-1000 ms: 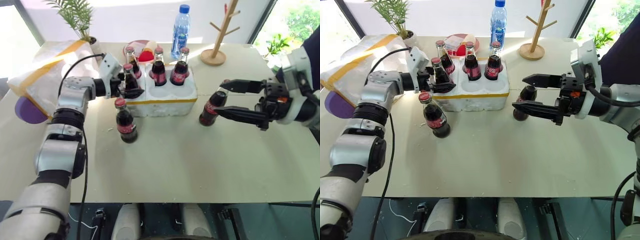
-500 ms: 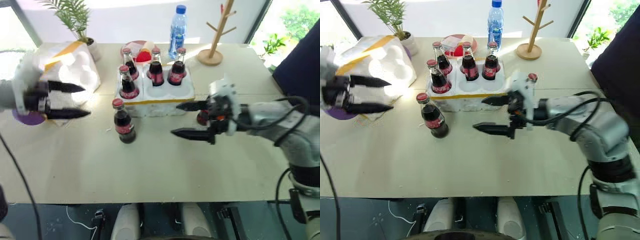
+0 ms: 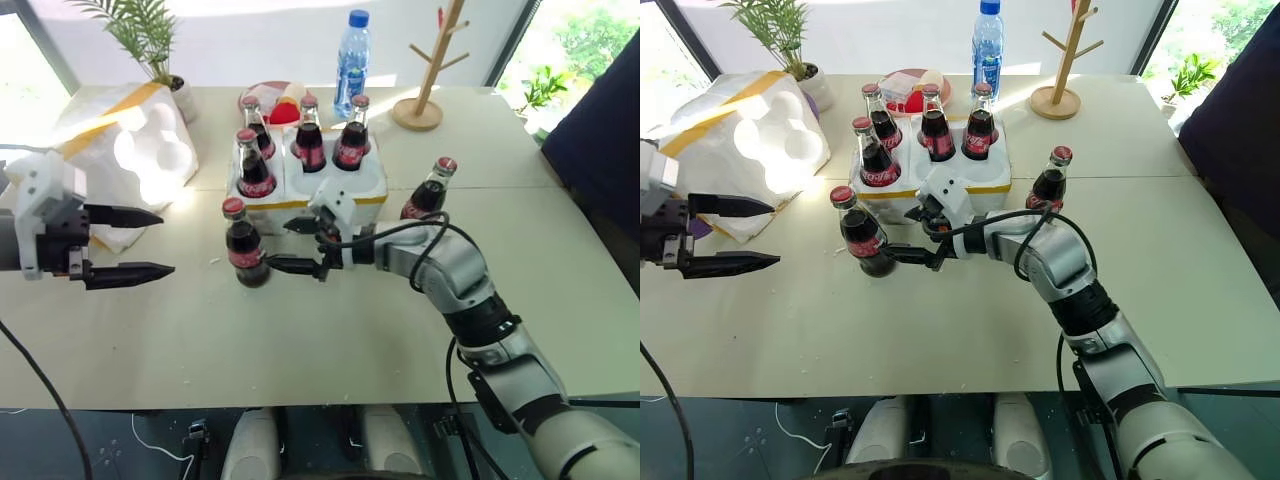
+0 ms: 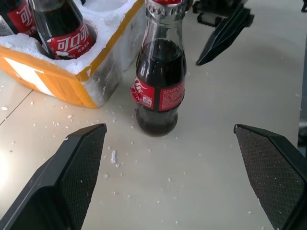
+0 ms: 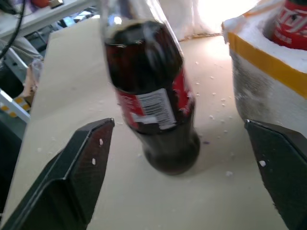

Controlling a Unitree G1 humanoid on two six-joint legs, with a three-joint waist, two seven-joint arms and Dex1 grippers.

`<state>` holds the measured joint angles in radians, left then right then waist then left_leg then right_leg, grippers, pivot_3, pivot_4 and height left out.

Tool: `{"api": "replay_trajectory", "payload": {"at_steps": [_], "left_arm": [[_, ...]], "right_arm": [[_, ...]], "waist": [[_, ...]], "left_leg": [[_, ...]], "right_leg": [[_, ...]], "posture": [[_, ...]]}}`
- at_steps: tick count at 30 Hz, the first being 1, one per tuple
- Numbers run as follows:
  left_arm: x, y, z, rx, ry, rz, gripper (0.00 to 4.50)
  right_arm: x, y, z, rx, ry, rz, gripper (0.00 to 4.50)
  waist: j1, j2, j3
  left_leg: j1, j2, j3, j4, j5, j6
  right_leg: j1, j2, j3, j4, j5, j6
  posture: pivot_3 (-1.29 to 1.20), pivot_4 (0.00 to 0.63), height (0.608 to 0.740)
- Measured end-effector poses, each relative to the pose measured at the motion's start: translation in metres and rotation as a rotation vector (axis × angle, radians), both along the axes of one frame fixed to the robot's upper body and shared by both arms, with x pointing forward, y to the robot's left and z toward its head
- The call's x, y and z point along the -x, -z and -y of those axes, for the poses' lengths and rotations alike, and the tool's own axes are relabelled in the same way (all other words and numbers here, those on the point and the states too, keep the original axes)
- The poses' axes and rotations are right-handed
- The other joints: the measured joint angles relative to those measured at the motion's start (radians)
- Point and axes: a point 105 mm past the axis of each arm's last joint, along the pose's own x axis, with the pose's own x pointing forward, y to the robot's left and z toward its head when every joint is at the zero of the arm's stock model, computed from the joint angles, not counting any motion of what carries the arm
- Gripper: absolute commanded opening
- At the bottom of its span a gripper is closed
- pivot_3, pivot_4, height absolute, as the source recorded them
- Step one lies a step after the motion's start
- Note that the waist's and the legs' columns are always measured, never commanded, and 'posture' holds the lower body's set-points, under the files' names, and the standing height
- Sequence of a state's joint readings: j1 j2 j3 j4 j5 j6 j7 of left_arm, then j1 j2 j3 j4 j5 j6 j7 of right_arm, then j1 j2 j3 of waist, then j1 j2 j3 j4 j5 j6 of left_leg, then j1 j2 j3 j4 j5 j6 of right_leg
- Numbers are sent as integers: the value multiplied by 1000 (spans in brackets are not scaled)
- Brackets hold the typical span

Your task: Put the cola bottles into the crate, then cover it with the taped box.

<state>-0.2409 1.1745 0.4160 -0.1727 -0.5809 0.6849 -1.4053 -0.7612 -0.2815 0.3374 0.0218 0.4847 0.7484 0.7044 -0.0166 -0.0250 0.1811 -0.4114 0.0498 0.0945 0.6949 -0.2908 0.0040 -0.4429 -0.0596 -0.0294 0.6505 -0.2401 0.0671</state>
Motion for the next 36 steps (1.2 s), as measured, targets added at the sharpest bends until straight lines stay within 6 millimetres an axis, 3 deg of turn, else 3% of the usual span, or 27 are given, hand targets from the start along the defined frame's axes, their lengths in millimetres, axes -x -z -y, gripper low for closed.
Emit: {"api": "replay_trajectory", "payload": {"at_steps": [9, 14, 20, 25, 28, 32, 36], "left_arm": [[-6, -6, -4, 14, -36, 39, 4464], [-7, -8, -5, 19, -41, 50, 4464], [-9, -10, -4, 25, -39, 60, 4464], [-10, -12, -4, 27, -42, 71, 4500], [-11, -12, -4, 26, -40, 77, 4500], [-13, -12, -4, 32, -40, 78, 4500], [-17, -12, -2, 47, -35, 77, 4500]], "right_arm": [[10, -3, -21, -60, -88, -8, 4500], [5, -3, -34, -65, -94, -7, 4500], [1, 11, -56, -38, -71, 8, 4500], [-2, 16, -63, -21, -38, 30, 2834], [-1, 15, -50, -48, -29, -13, 2848], [2, -16, -19, -147, -31, -68, 2848], [-8, -76, 9, -252, 28, 4, 2848]], "waist": [[0, 0, 0], [-2, 0, 0], [-4, 0, 0], [-2, 0, 0], [1, 1, 0], [3, 1, 1], [-3, 1, 2]], "left_leg": [[0, 0, 0, -1, 0, 0], [0, 0, 0, -1, 0, 0], [0, 0, 0, -2, 0, -1], [0, 0, 1, -2, 0, -1], [0, 0, 1, -2, 0, -1], [-1, 0, 0, -2, 0, -1], [0, 0, 1, -3, 0, -1]], "right_leg": [[0, 0, 0, 0, 0, 0], [0, 0, 0, 0, 0, 0], [0, 0, 0, 0, 0, 0], [0, -1, 0, 0, 0, 0], [0, -1, 0, 0, 0, 0], [-1, -2, 0, -1, 0, 0], [-1, -1, 0, 0, 0, 0]], "posture": [[0, 150, 740], [0, 150, 740], [0, 150, 740], [0, 150, 740], [0, 150, 740], [0, 150, 740], [0, 150, 740]]}}
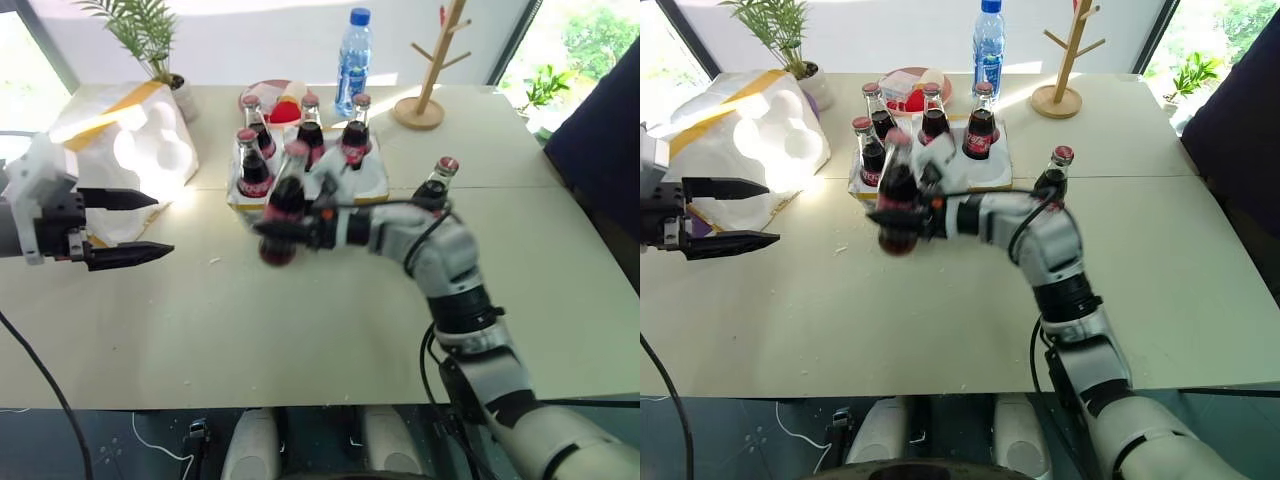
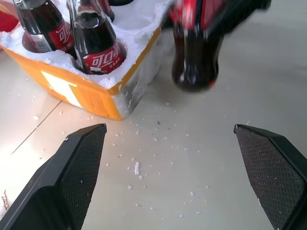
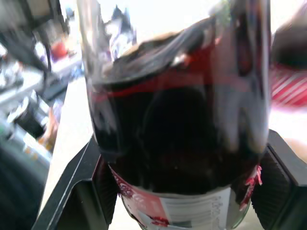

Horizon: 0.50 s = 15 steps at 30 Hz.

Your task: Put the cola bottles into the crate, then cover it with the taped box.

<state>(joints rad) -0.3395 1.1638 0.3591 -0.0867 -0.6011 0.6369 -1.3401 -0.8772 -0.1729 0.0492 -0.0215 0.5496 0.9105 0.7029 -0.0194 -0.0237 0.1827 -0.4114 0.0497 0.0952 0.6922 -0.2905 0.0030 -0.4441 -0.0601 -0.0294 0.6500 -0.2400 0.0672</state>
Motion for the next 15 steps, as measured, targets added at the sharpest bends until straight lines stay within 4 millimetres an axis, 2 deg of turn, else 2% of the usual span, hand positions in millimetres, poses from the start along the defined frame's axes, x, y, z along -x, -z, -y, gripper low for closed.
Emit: {"api": "replay_trajectory", "payload": {"at_steps": [1, 3, 5, 8, 9, 12, 15], "left_arm": [[-2, -1, 3, 4, 13, 9, 4500], [-6, -1, 8, 18, 31, 21, 4500], [-10, -3, 15, 36, 51, 32, 4500], [-15, -8, 20, 75, 60, 57, 4500], [-17, -10, 22, 85, 64, 67, 4500], [-19, -11, 27, 98, 72, 72, 4500], [-22, -10, 28, 112, 61, 78, 4500]], "right_arm": [[-5, -18, 4, -18, 37, 37, 2848], [-17, -40, 10, -24, 113, 100, 2848], [-34, -52, 14, -5, 216, 155, 2848], [-56, -38, 22, 72, 327, 181, 2848], [-62, -26, 22, 107, 343, 168, 2848], [-68, 2, 17, 180, 351, 141, 2848], [-68, 15, 10, 227, 343, 157, 2848]], "waist": [[-1, 0, 0], [-3, 0, 0], [-2, 0, 0], [-1, 0, 0], [-1, 0, 0], [-4, 0, 0], [-6, 0, 0]], "left_leg": [[0, 0, 0, -1, 0, 0], [1, 0, 1, -3, 0, -1], [1, -1, 4, -5, 1, -2], [1, -1, 4, -7, 1, -2], [0, -1, 5, -7, 1, -1], [-1, -1, 6, -8, 1, -2], [-6, -1, 6, -8, 4, -7]], "right_leg": [[-1, 0, 0, 0, 0, 0], [-1, 0, 1, 0, 0, 0], [-1, 1, 1, -1, 0, -1], [-1, 1, 1, -2, 0, -1], [-1, 0, 1, -2, 0, -1], [-3, 0, 2, -2, 0, 0], [-8, 0, 2, -2, 0, 0]], "posture": [[0, 150, 740], [0, 150, 740], [0, 150, 740], [0, 150, 740], [0, 150, 740], [0, 150, 740], [0, 150, 740]]}}
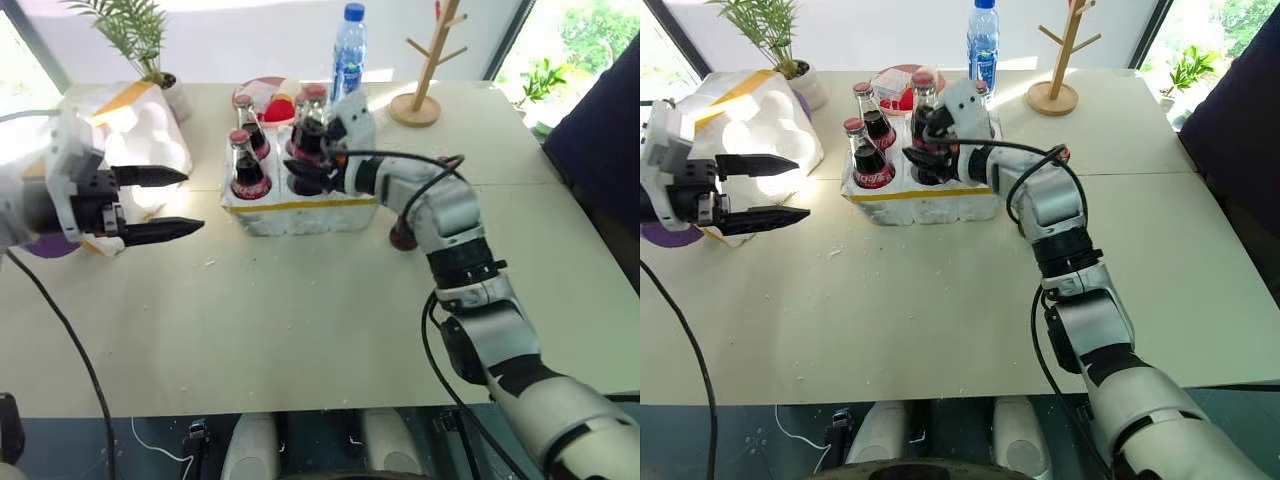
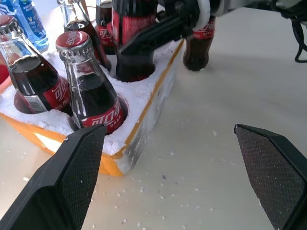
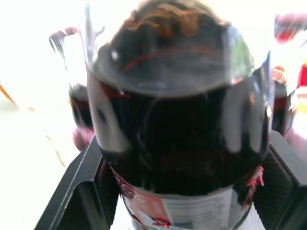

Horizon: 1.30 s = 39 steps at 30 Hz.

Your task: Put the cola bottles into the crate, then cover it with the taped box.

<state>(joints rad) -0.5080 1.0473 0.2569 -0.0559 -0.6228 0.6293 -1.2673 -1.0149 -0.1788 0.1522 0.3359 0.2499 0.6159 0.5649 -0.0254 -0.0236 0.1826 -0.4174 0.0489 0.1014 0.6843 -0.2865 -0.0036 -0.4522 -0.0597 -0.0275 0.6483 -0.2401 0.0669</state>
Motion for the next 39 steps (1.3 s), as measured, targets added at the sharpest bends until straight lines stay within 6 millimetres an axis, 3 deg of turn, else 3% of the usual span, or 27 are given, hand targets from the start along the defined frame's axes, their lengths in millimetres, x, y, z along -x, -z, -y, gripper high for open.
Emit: {"api": "replay_trajectory", "payload": {"at_steps": [2, 4, 6, 12, 15, 19, 25, 29, 34, 39], "left_arm": [[-1, 0, 0, 5, -6, 1, 4500], [-2, 1, 1, 11, -9, -1, 4500], [-2, 0, 1, 14, -16, 1, 4500], [-2, -5, 9, 41, 8, 19, 4500], [-2, -6, 13, 54, 19, 14, 4500], [-5, -6, 23, 75, 57, 12, 4500], [-16, -7, 42, 81, 140, 16, 4500], [-26, -7, 52, 77, 188, 15, 4500], [-33, -9, 60, 70, 234, 22, 4500], [-36, -8, 64, 64, 257, 27, 4500]], "right_arm": [[1, 3, -2, 8, -8, 6, 2848], [-1, 12, -1, 20, 1, -2, 3893], [-1, 17, -1, 18, 3, -20, 4463], [4, 16, 8, -8, 9, -33, 4463], [17, 8, 34, -14, 20, -34, 4463], [48, 8, 73, 14, 56, -101, 4463], [94, 8, 88, -67, 35, -294, 4463], [109, 11, 116, -109, 140, -328, 4463], [127, 39, 169, -44, 361, -375, 4463], [129, 40, 189, -32, 460, -359, 4463]], "waist": [[1, 0, 0], [3, 0, 0], [4, 0, 0], [5, -1, 0], [15, -1, 0], [15, -2, -1], [10, -2, -1], [18, -2, -2], [20, -2, -2], [6, -2, -2]], "left_leg": [[-5, 0, 0, 0, 1, -2], [-7, 0, 0, 1, 2, -2], [-7, 0, 0, 1, 2, -2], [-7, 0, -1, 1, 2, -3], [-7, 0, -2, 1, 2, -4], [-7, -1, -2, 3, 2, -3], [-3, 1, -4, 3, 1, -1], [-4, 0, -5, 3, 1, -1], [-5, -1, -5, 3, 1, 0], [-2, 0, -7, 3, 1, 0]], "right_leg": [[-5, 0, 0, 1, 0, 0], [-8, 0, 0, 1, 0, 0], [-7, 0, 0, 1, 0, 0], [-8, 0, 0, 1, 0, 0], [-7, 0, -1, 1, 0, 0], [-6, -1, -1, 1, 0, 0], [-6, 5, 0, 5, 2, -3], [-5, 4, -1, 4, 2, -3], [-4, 3, 0, 2, 2, -3], [-4, 5, 1, 3, 2, -3]], "posture": [[0, 150, 740], [0, 150, 740], [0, 150, 740], [0, 150, 740], [0, 150, 740], [0, 150, 740], [0, 150, 740], [0, 150, 740], [0, 150, 740], [0, 150, 740]]}}
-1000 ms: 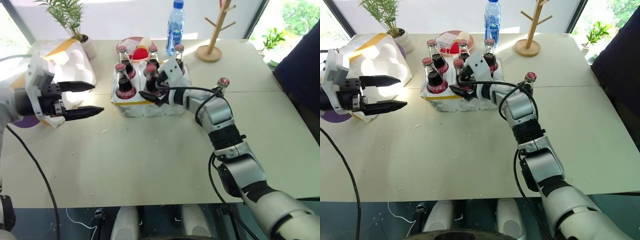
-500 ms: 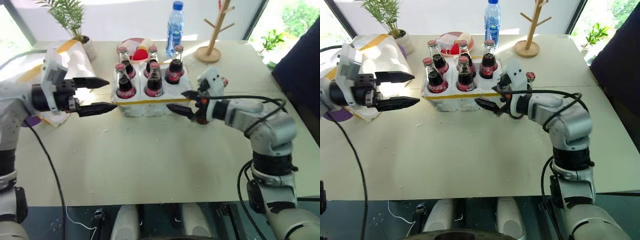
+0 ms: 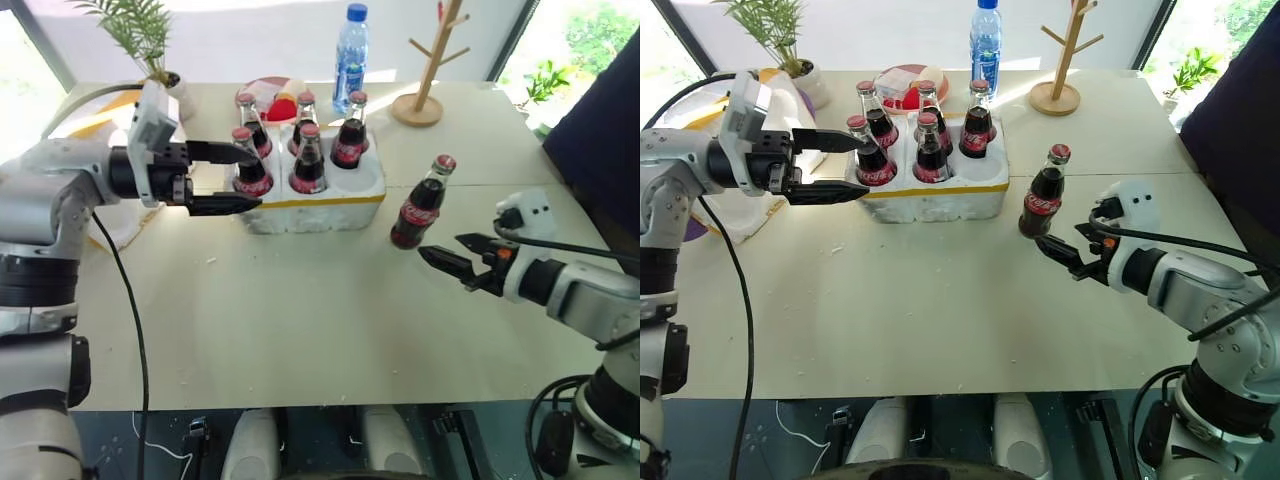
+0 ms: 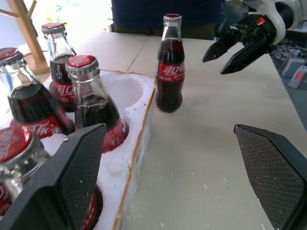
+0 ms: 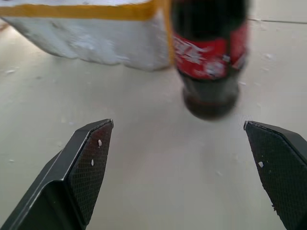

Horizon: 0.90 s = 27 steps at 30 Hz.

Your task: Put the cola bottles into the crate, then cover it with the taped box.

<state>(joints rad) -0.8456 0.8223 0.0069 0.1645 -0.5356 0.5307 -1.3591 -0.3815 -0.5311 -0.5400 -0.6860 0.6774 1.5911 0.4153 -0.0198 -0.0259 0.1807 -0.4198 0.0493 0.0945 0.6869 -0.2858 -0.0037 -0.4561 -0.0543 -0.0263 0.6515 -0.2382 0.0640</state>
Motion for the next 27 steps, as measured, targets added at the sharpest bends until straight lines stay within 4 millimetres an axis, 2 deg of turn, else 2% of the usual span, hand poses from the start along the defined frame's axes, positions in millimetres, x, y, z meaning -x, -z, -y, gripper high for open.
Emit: {"api": "replay_trajectory", "payload": {"at_steps": [4, 12, 17, 20, 22, 25, 27], "left_arm": [[-1, 2, 3, -5, 13, -11, 4500], [0, 1, 8, 0, 27, -10, 4500], [2, -2, 11, -7, 35, 7, 4500], [2, -2, 11, -8, 28, -2, 4500], [1, -3, 10, -10, 20, 0, 4500], [2, -3, 8, -16, 7, 4, 4500], [4, -4, 5, -18, -2, 8, 4500]], "right_arm": [[-11, -2, 7, 19, 64, 65, 4463], [-39, 9, -6, 55, 56, 164, 4463], [-72, 19, -17, 21, 59, 195, 4463], [-84, 22, -21, 2, 58, 206, 4463], [-91, 23, -23, -4, 54, 213, 3963], [-97, 24, -25, 0, 39, 225, 2823], [-96, 23, -21, 17, 32, 229, 2858]], "waist": [[4, 0, 0], [6, 0, 0], [4, 0, 0], [5, 0, 0], [6, 0, 0], [8, 0, 0], [9, 0, 0]], "left_leg": [[0, 0, -2, 0, 0, 0], [0, 0, -4, 0, 0, 0], [0, 0, -3, 1, 0, 0], [0, 0, -4, 1, 0, 0], [-1, 0, -4, 1, 0, 0], [-1, 0, -4, 1, 0, 0], [-2, 0, -4, 1, 0, 0]], "right_leg": [[0, 1, 0, 0, 0, 0], [0, 1, 0, 0, 0, 0], [0, 1, 1, 0, 0, 0], [0, 1, 0, 0, 0, 0], [0, 1, 0, 0, 0, 0], [1, 1, 0, -1, 0, 0], [0, 1, 0, -1, 0, 0]], "posture": [[0, 150, 740], [0, 150, 740], [0, 150, 740], [0, 150, 740], [0, 150, 740], [0, 150, 740], [0, 150, 740]]}}
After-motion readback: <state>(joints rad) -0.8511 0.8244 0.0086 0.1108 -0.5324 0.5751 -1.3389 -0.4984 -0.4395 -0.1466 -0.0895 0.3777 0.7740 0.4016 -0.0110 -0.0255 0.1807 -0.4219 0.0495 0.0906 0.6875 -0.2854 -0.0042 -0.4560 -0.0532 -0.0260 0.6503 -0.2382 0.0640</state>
